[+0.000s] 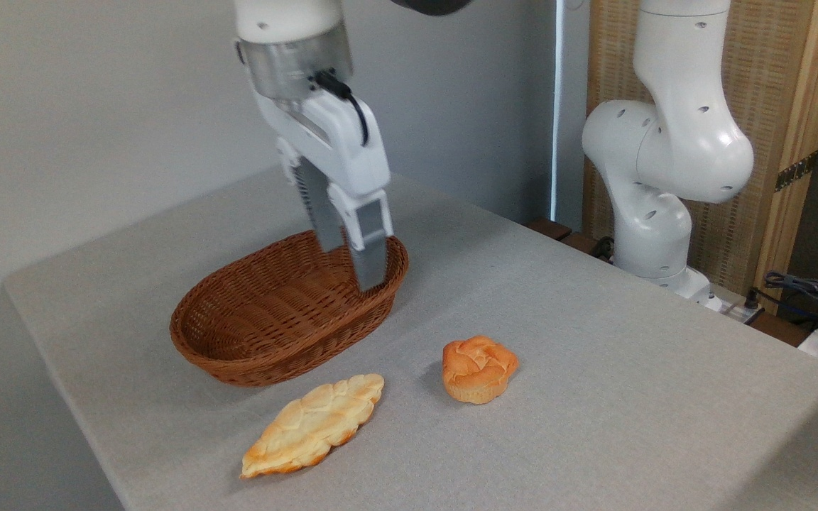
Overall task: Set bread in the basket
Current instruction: 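Move the gripper over the round orange roll and lower onto it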
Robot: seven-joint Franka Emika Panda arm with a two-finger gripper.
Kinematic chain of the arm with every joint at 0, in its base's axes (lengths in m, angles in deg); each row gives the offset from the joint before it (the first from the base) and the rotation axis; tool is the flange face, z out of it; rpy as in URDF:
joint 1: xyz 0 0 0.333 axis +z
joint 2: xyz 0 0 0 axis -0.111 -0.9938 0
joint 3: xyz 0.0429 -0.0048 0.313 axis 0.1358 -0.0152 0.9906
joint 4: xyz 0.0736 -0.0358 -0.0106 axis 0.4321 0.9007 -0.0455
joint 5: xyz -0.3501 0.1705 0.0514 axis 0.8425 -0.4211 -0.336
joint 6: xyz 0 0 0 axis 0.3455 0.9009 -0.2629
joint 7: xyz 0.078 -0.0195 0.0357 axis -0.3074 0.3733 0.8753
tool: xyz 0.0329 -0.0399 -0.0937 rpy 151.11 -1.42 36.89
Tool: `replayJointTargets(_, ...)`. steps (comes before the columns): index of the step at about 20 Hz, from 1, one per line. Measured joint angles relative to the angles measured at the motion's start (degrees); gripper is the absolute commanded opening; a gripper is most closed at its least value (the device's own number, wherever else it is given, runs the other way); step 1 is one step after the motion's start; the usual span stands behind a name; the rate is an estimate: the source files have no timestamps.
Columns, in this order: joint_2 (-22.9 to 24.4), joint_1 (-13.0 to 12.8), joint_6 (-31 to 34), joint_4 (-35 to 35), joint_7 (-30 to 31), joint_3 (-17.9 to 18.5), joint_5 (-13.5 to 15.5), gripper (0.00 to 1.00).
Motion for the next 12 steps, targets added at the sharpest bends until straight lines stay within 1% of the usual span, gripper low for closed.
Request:
replayJointTargets(2,2.98,0.53,-0.1,4.8,-3.53,0.11,-0.01,1.0)
replayJointTargets(4,5.94,0.75,-1.82,9.9,-7.08,0.74,-0.05,1.0)
replayJointTargets(6,8.55,0.81,-5.94,15.92,-11.29,1.98,-0.08,1.0)
replayJointTargets(8,10.13,0.85,-10.24,21.56,-14.9,2.91,-0.49,1.0)
replayJointTargets(10,10.6,0.86,-14.09,25.84,-17.53,3.59,-2.96,1.0)
replayJointTargets(12,10.56,0.86,-17.22,28.68,-18.52,3.83,-4.89,1.0)
